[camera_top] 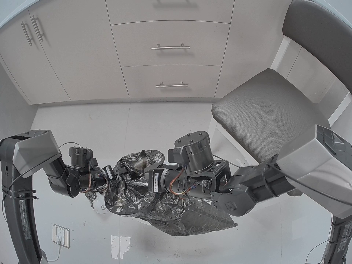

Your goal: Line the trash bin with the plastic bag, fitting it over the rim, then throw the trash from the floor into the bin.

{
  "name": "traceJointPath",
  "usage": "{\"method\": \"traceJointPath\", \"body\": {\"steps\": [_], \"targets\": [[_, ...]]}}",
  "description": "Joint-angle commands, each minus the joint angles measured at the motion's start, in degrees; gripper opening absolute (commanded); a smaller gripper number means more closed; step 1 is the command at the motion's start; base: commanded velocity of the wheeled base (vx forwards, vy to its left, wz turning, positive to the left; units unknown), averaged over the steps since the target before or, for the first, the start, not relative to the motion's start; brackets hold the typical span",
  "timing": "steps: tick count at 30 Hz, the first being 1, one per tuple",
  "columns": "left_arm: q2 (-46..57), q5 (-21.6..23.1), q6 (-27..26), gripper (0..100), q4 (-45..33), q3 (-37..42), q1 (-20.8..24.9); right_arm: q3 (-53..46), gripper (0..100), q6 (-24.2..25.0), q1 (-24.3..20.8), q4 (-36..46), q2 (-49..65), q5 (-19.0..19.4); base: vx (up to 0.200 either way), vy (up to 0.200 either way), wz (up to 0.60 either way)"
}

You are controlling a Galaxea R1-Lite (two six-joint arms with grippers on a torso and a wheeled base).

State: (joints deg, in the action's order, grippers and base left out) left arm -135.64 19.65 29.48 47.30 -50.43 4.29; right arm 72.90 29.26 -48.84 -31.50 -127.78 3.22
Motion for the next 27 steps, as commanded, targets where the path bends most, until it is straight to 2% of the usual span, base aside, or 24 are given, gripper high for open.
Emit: {"method": "traceJointPath", "body": {"steps": [1,4,9,15,17,21,27], "targets": [[-1.90,-7.96,-0.03,100,-3.53,-4.41,0.89,-0.04,0,0.01,-0.03,-0.05,-0.01,0.03,0.000,0.000,0.00],[-1.38,-8.66,0.14,100,-3.79,-4.06,2.04,-0.04,0,0.01,-0.03,-0.05,0.16,-0.05,0.000,0.000,0.00],[1.26,-9.81,3.48,100,-4.06,-3.53,3.88,-0.13,0,0.10,-0.12,-0.05,0.25,-0.05,0.000,0.000,0.00],[5.48,-9.81,3.66,100,-3.97,-0.02,5.82,-0.21,0,0.10,-0.03,-0.14,0.16,-0.05,0.000,0.000,0.00],[11.46,-9.72,3.92,100,-3.97,4.38,7.75,-0.30,0,0.01,-0.12,-0.05,0.25,-0.05,0.000,0.000,0.00],[15.85,-9.72,3.83,100,-3.79,8.16,9.16,-0.39,0,0.01,-0.12,-0.14,0.25,-0.05,0.000,0.000,0.00],[21.39,-9.10,2.60,100,-3.27,15.19,9.42,-0.65,0,0.01,-0.12,-0.14,0.43,-0.41,0.000,0.000,0.00]]}}
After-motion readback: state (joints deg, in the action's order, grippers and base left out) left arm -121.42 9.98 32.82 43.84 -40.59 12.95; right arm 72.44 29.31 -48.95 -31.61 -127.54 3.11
